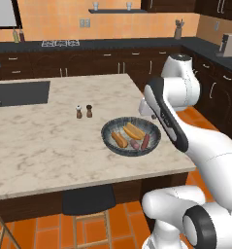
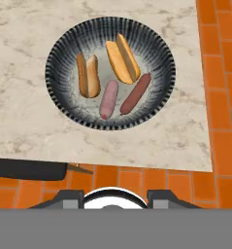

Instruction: Place one bun and one sausage from the bowl on each plate.

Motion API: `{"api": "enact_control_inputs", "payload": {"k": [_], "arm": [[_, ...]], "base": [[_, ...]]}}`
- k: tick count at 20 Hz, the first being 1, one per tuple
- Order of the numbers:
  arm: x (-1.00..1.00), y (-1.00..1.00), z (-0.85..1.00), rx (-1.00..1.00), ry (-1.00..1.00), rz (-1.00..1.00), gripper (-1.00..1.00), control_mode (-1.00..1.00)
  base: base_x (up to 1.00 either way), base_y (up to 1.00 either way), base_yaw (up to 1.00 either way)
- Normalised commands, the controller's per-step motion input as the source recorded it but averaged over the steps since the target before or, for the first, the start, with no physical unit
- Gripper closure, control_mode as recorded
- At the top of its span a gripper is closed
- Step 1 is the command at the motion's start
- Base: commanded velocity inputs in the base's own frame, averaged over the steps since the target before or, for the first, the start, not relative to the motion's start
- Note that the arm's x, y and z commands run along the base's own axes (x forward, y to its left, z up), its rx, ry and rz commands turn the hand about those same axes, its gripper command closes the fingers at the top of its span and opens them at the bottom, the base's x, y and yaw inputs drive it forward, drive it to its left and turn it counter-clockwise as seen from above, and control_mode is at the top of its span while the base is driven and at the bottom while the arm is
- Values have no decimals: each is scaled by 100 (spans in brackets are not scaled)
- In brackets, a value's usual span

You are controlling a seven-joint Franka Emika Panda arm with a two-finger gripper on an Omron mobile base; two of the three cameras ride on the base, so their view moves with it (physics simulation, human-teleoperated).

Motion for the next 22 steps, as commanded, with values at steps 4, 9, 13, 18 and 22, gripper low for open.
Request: {"api": "enact_control_inputs", "payload": {"k": [4,9,13,18,22], "arm": [[56,0,-26,-1,0,0,-100,-100],[100,4,-93,-14,1,5,-100,-100],[100,2,-99,-15,2,12,-100,-100],[91,-13,-84,-1,11,15,-100,-100],[27,-10,-23,-1,6,9,-100,-100]], "base": [[0,0,0],[0,0,0],[0,0,0],[0,0,0],[0,0,0]]}}
